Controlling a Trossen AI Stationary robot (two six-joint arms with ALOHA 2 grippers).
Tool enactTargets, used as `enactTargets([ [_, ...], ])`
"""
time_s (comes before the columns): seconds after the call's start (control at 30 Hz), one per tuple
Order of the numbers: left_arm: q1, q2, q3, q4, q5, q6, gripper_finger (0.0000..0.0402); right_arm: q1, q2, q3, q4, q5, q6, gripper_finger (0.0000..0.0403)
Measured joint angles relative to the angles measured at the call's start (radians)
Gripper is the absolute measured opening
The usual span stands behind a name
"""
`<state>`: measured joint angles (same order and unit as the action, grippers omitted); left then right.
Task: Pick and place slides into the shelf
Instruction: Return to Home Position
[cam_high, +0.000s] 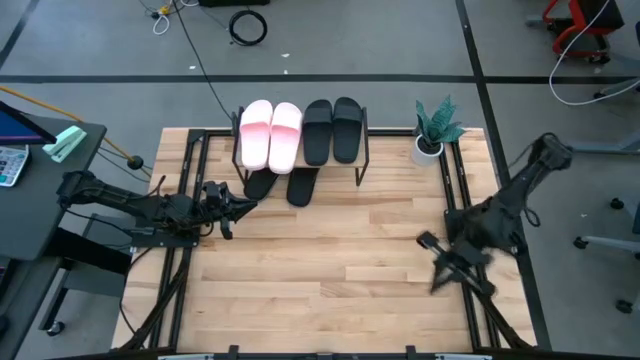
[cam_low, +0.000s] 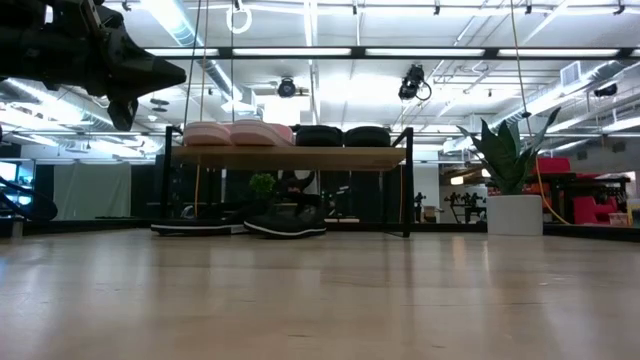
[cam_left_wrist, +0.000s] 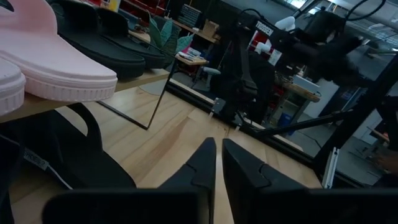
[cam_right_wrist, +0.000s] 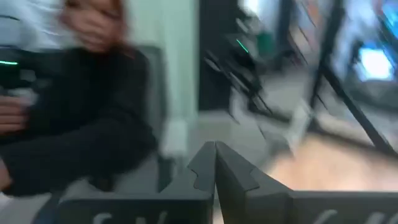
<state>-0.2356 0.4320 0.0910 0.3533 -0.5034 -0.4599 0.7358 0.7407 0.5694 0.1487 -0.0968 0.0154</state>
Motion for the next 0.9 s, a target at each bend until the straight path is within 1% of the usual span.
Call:
enactTargets([
  [0.03,0.0,0.0,0.0,0.0,0.0,0.0,0.0034,-0.035,-0.003,0.0,-0.042,0.008,0.027,0.0015],
  [0.1,0.0,0.0,0.0,0.0,0.0,0.0,0.0036,-0.102,-0.002,-0.002,-0.126,0.072,0.096,0.0015],
  [0.17,0.0,0.0,0.0,0.0,0.0,0.0,0.0036,-0.169,-0.004,-0.003,-0.175,0.096,0.098,0.0014],
  [0.33,0.0,0.0,0.0,0.0,0.0,0.0,0.0027,-0.333,-0.055,-0.003,-0.222,0.065,0.003,0.0015],
  [0.43,0.0,0.0,0.0,0.0,0.0,0.0,0.0023,-0.44,-0.103,-0.002,-0.227,0.052,-0.003,0.0016],
  [0.53,0.0,0.0,0.0,0.0,0.0,0.0,0.0021,-0.523,-0.129,-0.002,-0.232,0.018,0.025,0.0015],
  [0.67,0.0,0.0,0.0,0.0,0.0,0.0,0.0025,-0.577,-0.119,-0.041,-0.189,-0.038,0.003,0.0014],
  [0.83,0.0,0.0,0.0,0.0,0.0,0.0,0.0033,-0.636,-0.117,-0.182,-0.031,-0.063,0.035,0.0014],
  [0.9,0.0,0.0,0.0,-0.001,0.0,0.0,0.0035,-0.664,-0.131,-0.228,0.035,-0.114,0.048,0.0014],
])
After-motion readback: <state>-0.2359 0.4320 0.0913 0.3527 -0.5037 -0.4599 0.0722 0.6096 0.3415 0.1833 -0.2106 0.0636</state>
